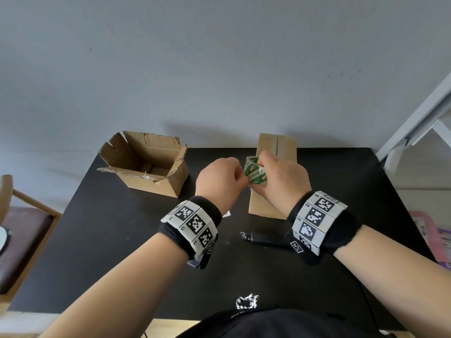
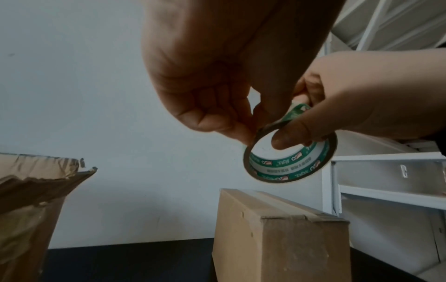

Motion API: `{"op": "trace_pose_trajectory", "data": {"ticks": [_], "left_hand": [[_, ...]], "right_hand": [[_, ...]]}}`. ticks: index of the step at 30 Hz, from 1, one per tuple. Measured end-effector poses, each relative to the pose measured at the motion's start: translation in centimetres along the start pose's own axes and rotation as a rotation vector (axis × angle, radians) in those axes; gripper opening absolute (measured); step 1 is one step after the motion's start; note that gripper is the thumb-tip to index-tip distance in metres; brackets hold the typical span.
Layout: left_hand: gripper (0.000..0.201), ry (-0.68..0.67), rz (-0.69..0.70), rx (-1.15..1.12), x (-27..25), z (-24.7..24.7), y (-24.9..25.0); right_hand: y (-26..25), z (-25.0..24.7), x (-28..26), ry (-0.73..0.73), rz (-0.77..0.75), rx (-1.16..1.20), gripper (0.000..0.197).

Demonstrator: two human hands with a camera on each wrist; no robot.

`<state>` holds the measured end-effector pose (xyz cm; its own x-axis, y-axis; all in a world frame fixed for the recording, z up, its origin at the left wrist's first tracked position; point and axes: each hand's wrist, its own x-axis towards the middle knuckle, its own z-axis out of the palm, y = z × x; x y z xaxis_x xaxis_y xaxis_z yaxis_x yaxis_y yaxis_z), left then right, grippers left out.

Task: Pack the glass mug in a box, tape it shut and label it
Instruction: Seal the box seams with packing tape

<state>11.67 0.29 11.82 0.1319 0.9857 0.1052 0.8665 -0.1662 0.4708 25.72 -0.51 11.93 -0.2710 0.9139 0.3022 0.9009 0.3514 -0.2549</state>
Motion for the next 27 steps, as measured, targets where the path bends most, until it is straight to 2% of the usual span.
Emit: {"op": "trace_pose_trajectory", "data": {"ticks": [6,12,15,21,27], "left_hand": [[0.012,-0.038,-0.011,-0.304,0.2,-0.3,-0.3],[0.016,-0.131,-0.243,-0.601,0.8,-0.1,-1.0],[0.018,-0.153,-0.227,-0.576,0.8,0.1,-1.0],[0.017,-0.018,-0.178,-0.518,0.7,0.3,-1.2],[0.013,-0.016,-0.203,-0.592,1.0,-0.2,-1.0]], "right_hand": [[0.4,-0.1,0.4,-0.073,0.023,0.019,0.040],[0.5,-0.2,1.0,-0.147,0.102,0.039,0.040],[0.6,0.1,0.9,-0.173,0.118,0.074,0.039],[0.9,0.0,0.5,-0.197,0.060,0.143,0.032],[0.9,-0.3,0.9,-0.287,0.047,0.121,0.045]]}}
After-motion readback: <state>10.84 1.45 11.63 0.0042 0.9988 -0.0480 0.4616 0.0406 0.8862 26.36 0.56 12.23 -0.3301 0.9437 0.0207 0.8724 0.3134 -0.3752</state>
